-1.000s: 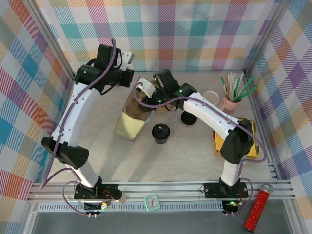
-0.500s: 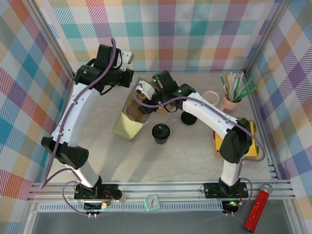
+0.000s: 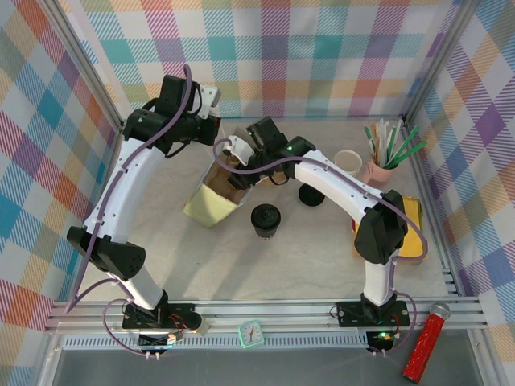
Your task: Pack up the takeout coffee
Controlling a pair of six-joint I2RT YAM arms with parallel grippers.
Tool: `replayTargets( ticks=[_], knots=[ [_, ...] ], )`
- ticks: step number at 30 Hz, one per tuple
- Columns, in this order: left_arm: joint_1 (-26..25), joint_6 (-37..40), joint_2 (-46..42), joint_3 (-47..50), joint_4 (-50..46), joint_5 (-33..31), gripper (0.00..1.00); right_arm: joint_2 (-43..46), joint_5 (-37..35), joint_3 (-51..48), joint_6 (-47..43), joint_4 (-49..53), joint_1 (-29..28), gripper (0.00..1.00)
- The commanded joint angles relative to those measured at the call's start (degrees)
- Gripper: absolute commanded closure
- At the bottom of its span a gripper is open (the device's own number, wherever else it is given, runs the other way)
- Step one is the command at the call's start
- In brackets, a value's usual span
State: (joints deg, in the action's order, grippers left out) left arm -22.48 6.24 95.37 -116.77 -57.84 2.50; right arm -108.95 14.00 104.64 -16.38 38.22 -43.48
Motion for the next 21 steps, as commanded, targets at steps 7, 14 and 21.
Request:
replayTargets(
  ticks=[7, 14, 21],
  knots=[
    [-0.37, -1.05, -2.6, 2.51, 2.42, -0.36, 1.0, -3.44, -0.46, 6.21, 1.57, 6.74, -1.43, 0.53],
    [1.97, -2.28, -4.74, 6.28, 4.07, 0.92, 1.0, -6.56, -1.89, 11.18, 1.62, 10.05, -2.83, 0.53],
    [5.37, -4.24, -7.01, 9.34, 6.4, 3.13, 0.98, -9.32, -3.4, 17.59, 2.41, 14.49, -3.97, 0.53]
  ],
)
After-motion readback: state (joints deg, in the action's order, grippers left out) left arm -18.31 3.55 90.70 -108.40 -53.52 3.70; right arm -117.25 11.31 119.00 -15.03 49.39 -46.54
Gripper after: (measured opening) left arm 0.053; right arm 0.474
